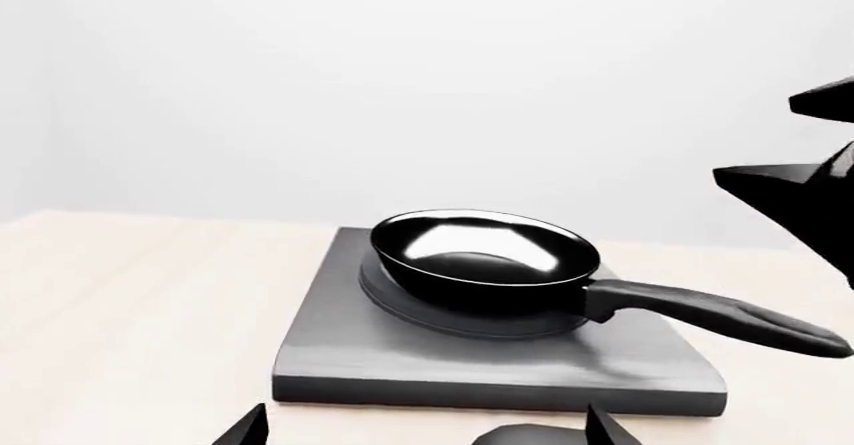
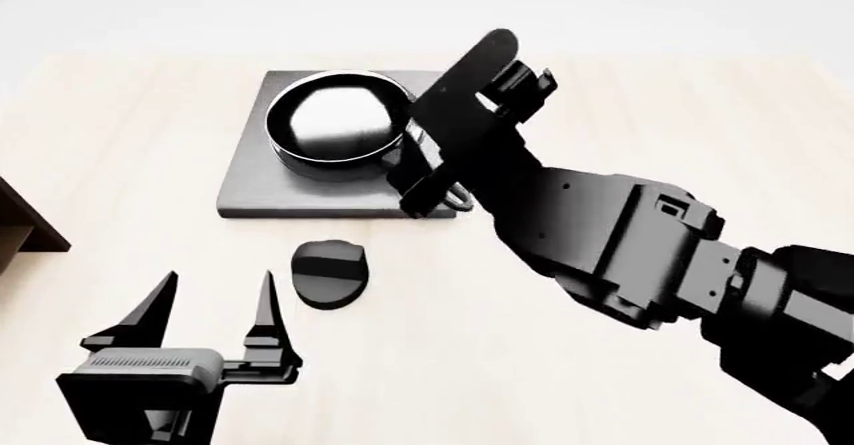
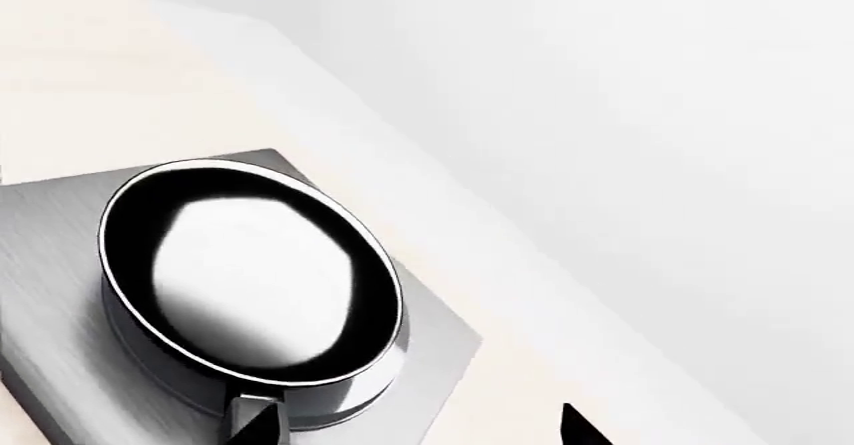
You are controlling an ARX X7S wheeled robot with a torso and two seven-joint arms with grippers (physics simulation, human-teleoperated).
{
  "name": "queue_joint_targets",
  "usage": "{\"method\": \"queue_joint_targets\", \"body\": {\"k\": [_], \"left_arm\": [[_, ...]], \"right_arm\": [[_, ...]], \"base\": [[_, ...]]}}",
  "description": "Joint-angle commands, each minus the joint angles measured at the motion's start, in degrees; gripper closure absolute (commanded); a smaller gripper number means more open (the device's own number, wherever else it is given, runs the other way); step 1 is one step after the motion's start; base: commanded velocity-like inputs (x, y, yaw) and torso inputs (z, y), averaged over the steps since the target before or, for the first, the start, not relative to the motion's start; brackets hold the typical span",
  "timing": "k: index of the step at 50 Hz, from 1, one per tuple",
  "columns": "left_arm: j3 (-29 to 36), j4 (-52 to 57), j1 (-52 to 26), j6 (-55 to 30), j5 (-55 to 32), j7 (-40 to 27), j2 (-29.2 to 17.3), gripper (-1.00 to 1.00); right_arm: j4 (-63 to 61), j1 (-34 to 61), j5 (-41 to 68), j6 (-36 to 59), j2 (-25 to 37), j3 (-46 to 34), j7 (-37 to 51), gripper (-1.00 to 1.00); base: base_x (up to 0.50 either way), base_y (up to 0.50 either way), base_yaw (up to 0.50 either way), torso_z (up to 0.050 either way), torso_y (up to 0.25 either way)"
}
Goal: Turn on the stove and put the frying pan on it.
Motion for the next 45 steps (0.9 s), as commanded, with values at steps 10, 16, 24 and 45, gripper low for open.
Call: {"method": "queue_joint_targets", "body": {"k": [10, 16, 24, 45], "left_arm": [[-0.66, 3.25, 0.83, 1.33, -1.20, -0.39, -0.27, -1.00], [-1.93, 6.81, 2.57, 5.02, -0.13, -0.54, -0.41, -1.00], [-5.54, 14.39, 6.96, 10.75, 0.14, -1.30, -1.18, -1.00], [-15.14, 17.90, 12.93, 36.27, 3.13, -0.64, 4.35, -1.00]], "right_arm": [[-30.64, -15.30, -5.54, -23.48, 27.99, 8.23, 20.50, -1.00], [-39.56, -24.71, -13.61, -35.77, 36.64, 8.78, 29.19, -1.00], [-43.16, -35.23, -27.35, -49.49, 44.48, 8.78, 41.39, -1.00], [-46.84, -103.61, -57.92, -73.67, 49.65, 70.20, 62.73, -1.00]], "base": [[0.00, 0.00, 0.00, 0.000, 0.000], [0.00, 0.00, 0.00, 0.000, 0.000], [0.00, 0.00, 0.00, 0.000, 0.000], [0.00, 0.00, 0.00, 0.000, 0.000]]}}
